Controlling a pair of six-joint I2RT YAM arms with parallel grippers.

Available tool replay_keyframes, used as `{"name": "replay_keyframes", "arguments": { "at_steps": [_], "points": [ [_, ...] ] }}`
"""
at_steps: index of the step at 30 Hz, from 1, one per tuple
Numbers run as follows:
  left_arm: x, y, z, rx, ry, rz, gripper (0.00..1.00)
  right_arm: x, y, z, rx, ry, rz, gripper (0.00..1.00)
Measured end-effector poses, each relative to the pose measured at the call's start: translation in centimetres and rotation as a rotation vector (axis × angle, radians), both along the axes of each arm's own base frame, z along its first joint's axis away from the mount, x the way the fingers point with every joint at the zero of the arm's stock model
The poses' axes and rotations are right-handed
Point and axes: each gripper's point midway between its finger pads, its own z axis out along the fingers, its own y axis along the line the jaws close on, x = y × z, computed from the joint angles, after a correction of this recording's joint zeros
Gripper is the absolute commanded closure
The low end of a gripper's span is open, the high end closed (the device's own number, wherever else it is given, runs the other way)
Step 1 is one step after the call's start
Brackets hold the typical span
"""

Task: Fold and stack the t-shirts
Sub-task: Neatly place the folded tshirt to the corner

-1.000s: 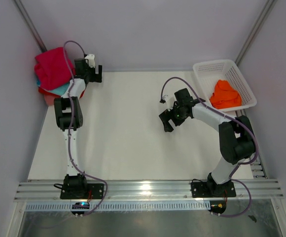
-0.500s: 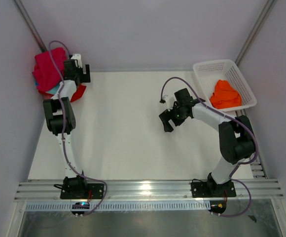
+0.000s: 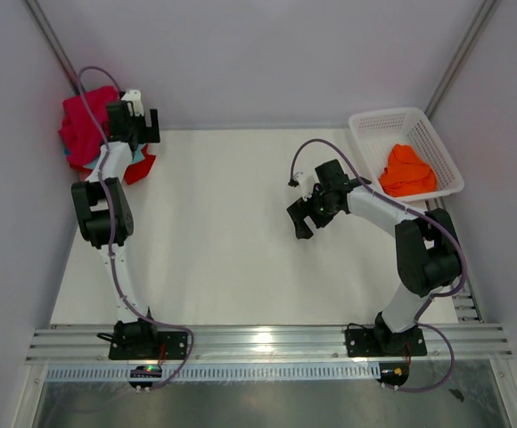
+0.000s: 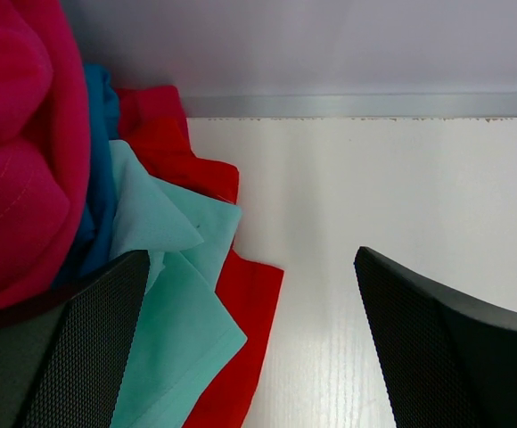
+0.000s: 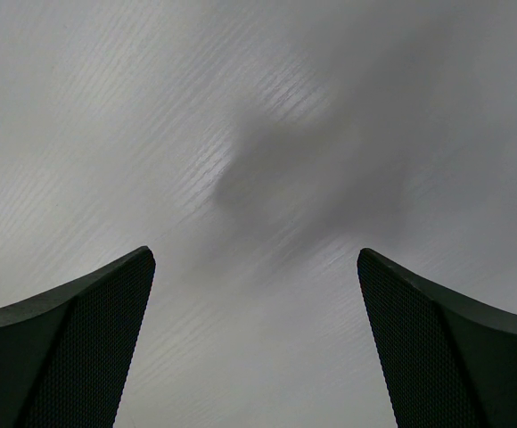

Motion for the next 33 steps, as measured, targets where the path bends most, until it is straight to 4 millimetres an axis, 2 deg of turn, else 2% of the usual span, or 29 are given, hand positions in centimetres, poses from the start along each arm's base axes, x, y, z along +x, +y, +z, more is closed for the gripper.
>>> {"name": "replay_keyframes", "arguments": {
  "at_steps": [6,8,15,19,24,26,31,33],
  "points": [
    [-0.7,-2.0,-0.5,-0.062,0.048,-0.096,0.01,-0.1,0.1,0.0,0.006,0.005,0.003,0.01],
    [-1.0,-3.1,0.0,-0.097,0.068,-0.147,0.01,-0.2,0.1,0.0,0.008,0.010,0.005,0.01],
    [-2.5,-8.6,4.7,-0.251,0.068,-0.439,0.01,-0.4,0.2,0.0,0.015,0.018,0.009,0.01],
    [-4.8,-10.7,4.1,-0.314,0.135,-0.563,0.01,-0.5,0.2,0.0,0.014,0.021,0.010,0.01],
    [-6.1,-10.0,1.7,-0.324,0.184,-0.502,0.01,-0.5,0.3,0.0,0.016,0.022,0.010,0.01],
    [-6.1,-9.4,1.3,-0.328,0.185,-0.461,0.01,-0.5,0.3,0.0,0.016,0.022,0.011,0.01],
    [-5.1,-7.9,2.9,-0.323,0.127,-0.396,0.01,-0.5,0.3,0.0,0.017,0.022,0.011,0.01],
    [-5.1,-8.0,3.9,-0.338,0.112,-0.402,0.01,-0.6,0.3,0.0,0.020,0.023,0.013,0.01]
  ]
}}
